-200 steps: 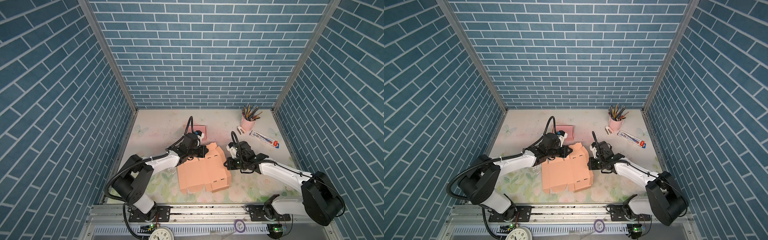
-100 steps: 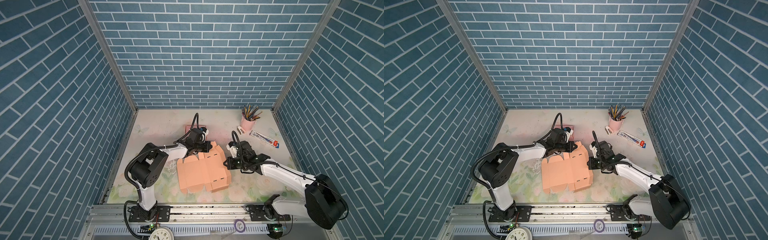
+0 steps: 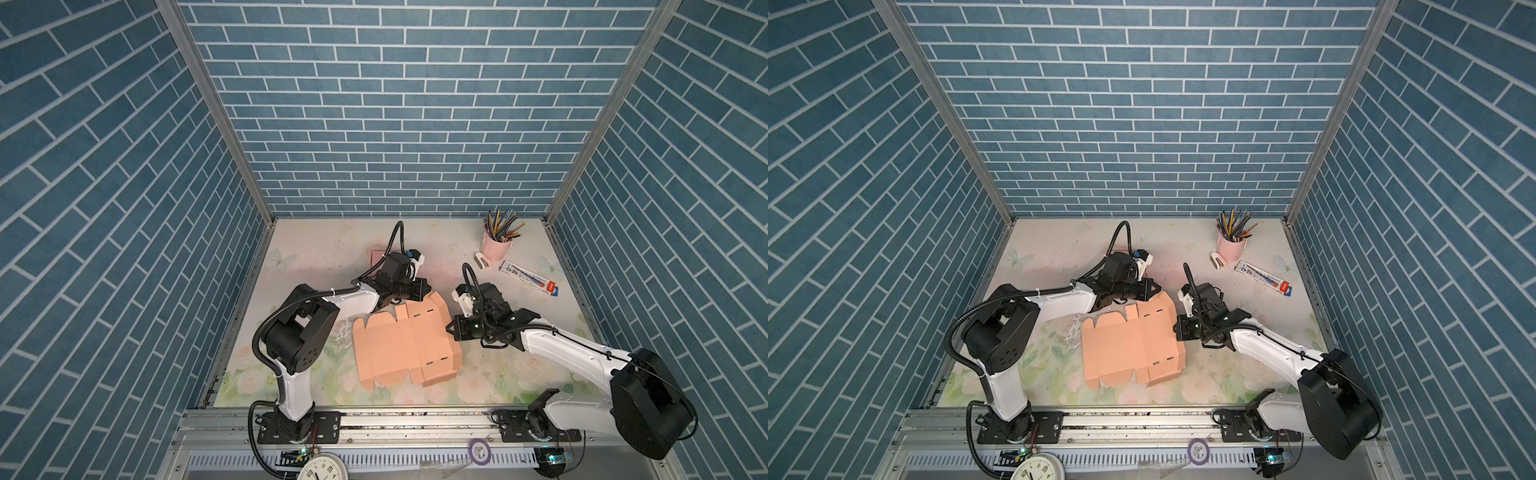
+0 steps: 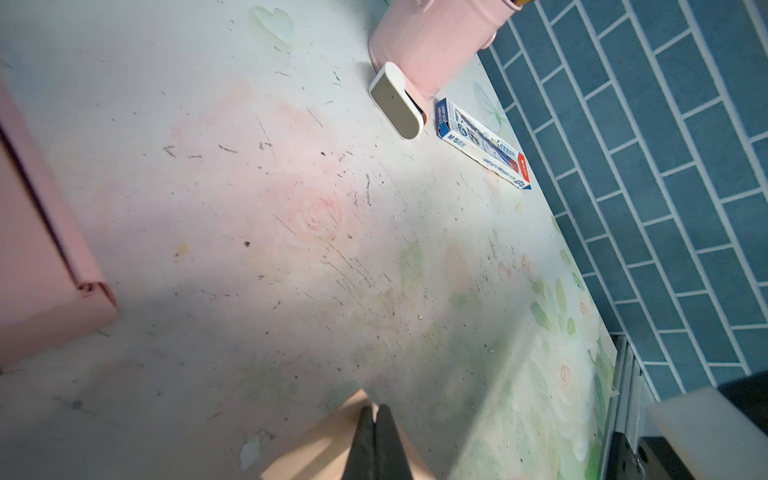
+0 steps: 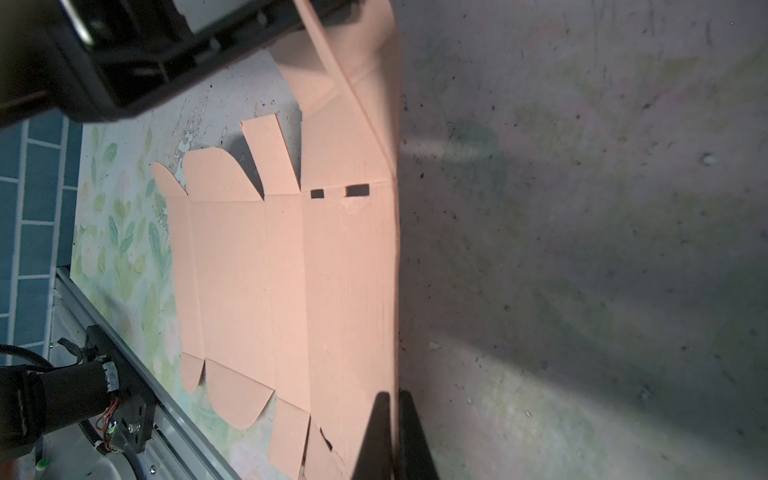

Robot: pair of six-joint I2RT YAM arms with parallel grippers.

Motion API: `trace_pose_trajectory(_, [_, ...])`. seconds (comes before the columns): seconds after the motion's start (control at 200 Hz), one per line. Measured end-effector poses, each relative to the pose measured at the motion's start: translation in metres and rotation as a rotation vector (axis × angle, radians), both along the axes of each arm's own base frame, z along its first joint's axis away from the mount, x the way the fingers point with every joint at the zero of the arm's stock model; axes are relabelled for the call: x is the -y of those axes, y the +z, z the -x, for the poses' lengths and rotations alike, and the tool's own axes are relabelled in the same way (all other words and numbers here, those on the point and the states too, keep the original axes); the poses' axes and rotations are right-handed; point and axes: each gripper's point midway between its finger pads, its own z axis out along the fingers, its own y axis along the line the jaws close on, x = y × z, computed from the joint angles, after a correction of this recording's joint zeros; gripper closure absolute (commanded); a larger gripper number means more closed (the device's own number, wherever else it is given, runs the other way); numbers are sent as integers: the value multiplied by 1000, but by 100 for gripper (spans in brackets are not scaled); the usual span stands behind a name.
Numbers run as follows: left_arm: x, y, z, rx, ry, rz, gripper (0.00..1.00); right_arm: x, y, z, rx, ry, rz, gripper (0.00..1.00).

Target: Fold the paper box

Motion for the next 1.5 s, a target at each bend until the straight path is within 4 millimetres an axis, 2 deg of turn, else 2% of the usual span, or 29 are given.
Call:
trace_pose_trajectory(0.35, [4,6,11,22,-52,-2,100,0,0,0,0,0,0,100])
trace_pose_trajectory(0.58, [-2,12,25,27,-72,-4,100,0,0,0,1,0,1,100])
trace_pose_trajectory(0.84, [-7,7,44,13,-91,-17,100,0,0,0,2,-2,4,100])
trace_pose_trajectory(1.17, [7,-3,72,-25,-144,-18,100,2,-2,1,-5,-3,11,100])
trace_pose_trajectory(1.29, [-1,-7,75,-48,-131,-4,100,2,-3,2,-9,-2,14,100])
trace_pose_trajectory(1.395, [-22,-7,68,-61,-85,-3,90,2,-3,2,-9,0,16,100])
trace_pose_trajectory(1.5, [-47,0,55,-49,-21,1,67,2,-3,2,-10,0,17,100])
